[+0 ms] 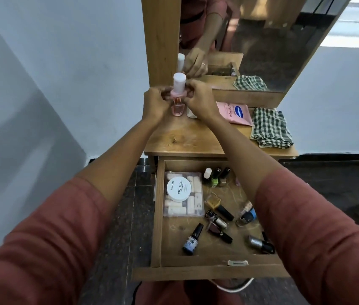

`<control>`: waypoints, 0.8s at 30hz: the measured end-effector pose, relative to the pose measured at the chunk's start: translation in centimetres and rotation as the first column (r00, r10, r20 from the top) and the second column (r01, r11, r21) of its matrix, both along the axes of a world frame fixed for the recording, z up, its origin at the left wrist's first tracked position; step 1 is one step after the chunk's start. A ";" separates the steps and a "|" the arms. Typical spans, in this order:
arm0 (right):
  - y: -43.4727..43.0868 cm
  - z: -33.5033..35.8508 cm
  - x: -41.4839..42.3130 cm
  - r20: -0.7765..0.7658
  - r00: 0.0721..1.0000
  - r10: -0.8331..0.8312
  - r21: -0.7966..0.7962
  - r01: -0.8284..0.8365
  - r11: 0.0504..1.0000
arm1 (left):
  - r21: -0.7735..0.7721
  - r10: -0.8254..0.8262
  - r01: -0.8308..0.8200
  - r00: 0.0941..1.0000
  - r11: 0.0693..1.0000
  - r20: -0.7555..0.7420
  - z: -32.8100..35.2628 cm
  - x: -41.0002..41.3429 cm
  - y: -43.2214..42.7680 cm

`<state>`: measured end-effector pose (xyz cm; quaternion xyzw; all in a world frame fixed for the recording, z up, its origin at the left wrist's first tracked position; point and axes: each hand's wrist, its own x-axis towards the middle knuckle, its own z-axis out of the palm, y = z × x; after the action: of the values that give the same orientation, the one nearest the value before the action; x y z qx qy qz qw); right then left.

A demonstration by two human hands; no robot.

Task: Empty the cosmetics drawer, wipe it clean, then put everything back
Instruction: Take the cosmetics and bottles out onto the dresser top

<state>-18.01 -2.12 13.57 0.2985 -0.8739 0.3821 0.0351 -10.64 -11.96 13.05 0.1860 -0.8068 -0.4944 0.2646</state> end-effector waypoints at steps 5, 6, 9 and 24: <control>-0.1 -0.3 -0.4 -0.066 0.997 -0.049 0.058 0.053 0.997 | -0.038 -0.004 0.003 1.000 0.999 -0.007 -0.4 -0.7 -0.2; -0.1 -0.3 -0.4 -0.071 0.996 -0.051 0.060 0.055 0.997 | -0.040 -0.004 0.004 1.000 0.999 -0.007 -0.5 -0.7 -0.2; -0.2 -0.4 -0.3 -0.076 0.996 -0.057 0.053 0.061 0.997 | -0.030 -0.006 0.006 1.000 1.000 0.001 -0.8 -0.6 -0.3; 2.5 0.3 1.5 -0.086 0.994 -0.064 -0.054 0.059 0.997 | 0.028 0.098 -0.099 0.995 0.995 0.031 -0.4 2.2 1.7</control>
<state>-16.55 0.41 13.87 0.2868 -0.8702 0.3897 0.0930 -8.43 -10.27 12.62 0.2366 -0.7932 -0.4898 0.2739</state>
